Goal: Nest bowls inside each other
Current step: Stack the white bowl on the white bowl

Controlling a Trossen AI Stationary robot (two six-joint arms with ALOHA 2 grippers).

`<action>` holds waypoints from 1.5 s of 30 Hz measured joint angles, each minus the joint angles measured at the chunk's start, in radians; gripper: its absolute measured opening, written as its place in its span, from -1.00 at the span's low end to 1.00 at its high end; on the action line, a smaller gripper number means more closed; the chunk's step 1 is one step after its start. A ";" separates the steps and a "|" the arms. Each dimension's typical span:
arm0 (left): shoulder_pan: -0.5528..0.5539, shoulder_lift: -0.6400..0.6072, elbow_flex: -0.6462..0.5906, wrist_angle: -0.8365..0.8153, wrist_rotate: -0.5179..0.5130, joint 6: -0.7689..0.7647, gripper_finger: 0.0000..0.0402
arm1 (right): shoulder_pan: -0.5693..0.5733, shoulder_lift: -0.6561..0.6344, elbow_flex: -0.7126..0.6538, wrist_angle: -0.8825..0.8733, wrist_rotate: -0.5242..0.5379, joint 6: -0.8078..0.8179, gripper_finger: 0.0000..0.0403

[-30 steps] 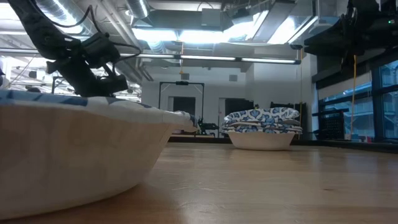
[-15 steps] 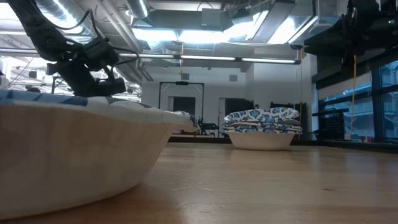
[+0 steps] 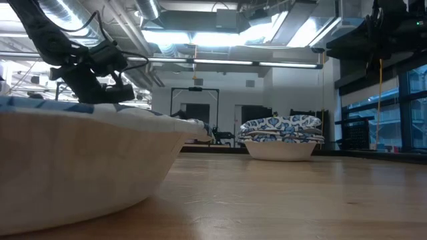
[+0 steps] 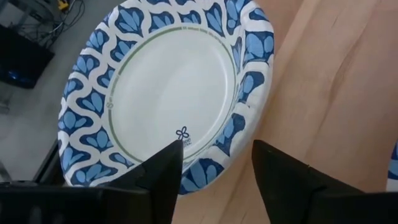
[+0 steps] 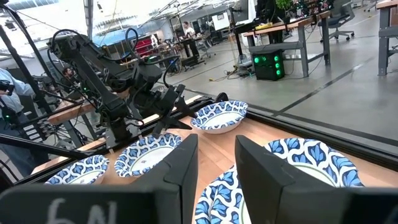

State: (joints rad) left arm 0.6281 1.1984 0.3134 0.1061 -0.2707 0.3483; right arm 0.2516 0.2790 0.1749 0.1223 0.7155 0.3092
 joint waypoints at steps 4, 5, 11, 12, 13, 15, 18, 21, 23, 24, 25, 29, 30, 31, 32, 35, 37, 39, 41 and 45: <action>0.000 0.000 0.000 -0.001 0.000 -0.004 -0.18 | 0.000 0.000 0.000 0.000 0.000 0.000 -0.46; 0.000 0.000 0.000 -0.001 0.000 -0.005 -0.20 | 0.000 0.000 0.000 0.000 0.000 0.000 -0.46; 0.000 0.001 0.000 -0.013 0.004 -0.006 -0.32 | 0.000 0.000 0.000 0.000 0.000 0.001 -0.46; 0.000 0.005 0.000 -0.013 0.005 -0.006 -0.34 | 0.000 0.000 0.000 0.000 0.000 0.002 -0.46; 0.000 0.013 0.000 -0.011 0.005 -0.007 -0.35 | 0.000 0.000 0.000 0.000 0.000 0.002 -0.46; 0.000 0.034 0.000 -0.014 0.007 -0.024 -0.36 | 0.000 0.000 0.000 0.000 0.000 0.002 -0.46; 0.000 0.083 0.000 -0.005 0.007 -0.027 -0.37 | 0.000 0.000 0.000 0.000 0.000 0.003 -0.46; 0.000 0.127 0.004 0.020 0.007 -0.059 -0.36 | 0.000 0.000 0.000 0.000 0.000 0.003 -0.46; 0.000 0.143 0.025 0.027 0.005 -0.077 -0.37 | 0.000 0.000 0.000 0.000 0.000 0.004 -0.46; 0.000 0.146 0.038 0.033 0.004 -0.076 -0.38 | 0.000 0.000 0.000 0.000 0.000 0.003 -0.46; 0.000 0.148 0.052 0.036 0.003 -0.073 -0.39 | 0.000 0.000 0.000 0.000 0.000 0.003 -0.46; 0.000 0.149 0.108 0.038 0.001 -0.045 -0.46 | 0.000 0.000 0.000 0.000 0.000 0.004 -0.46; 0.000 0.149 0.121 0.037 0.001 -0.045 -0.50 | 0.000 0.000 0.000 0.000 0.000 0.004 -0.46; 0.000 0.149 0.132 0.031 0.001 -0.048 -0.53 | 0.000 0.000 0.000 0.000 0.000 0.004 -0.46; 0.000 0.149 0.142 0.018 0.004 -0.051 -0.58 | 0.000 0.000 0.000 0.000 0.000 0.004 -0.46; 0.000 0.149 0.165 -0.045 0.025 -0.052 -0.76 | 0.000 0.000 0.000 0.000 0.000 0.002 -0.46; 0.000 0.149 0.173 -0.075 0.026 -0.057 -0.90 | 0.000 0.000 0.000 0.000 0.000 0.001 -0.46; 0.000 0.149 0.174 -0.081 0.026 -0.072 -0.96 | 0.000 0.000 0.000 -0.001 0.000 0.000 -0.46; 0.000 0.149 0.174 -0.081 0.027 -0.086 -0.95 | 0.000 0.000 0.000 -0.008 0.000 0.000 -0.46; -0.014 0.149 0.174 -0.073 0.027 -0.104 -0.98 | 0.000 0.000 0.000 -0.030 0.000 0.002 -0.46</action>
State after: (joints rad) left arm 0.6144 1.3472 0.4870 0.0330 -0.2440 0.2446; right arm 0.2516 0.2790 0.1749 0.0921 0.7151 0.3115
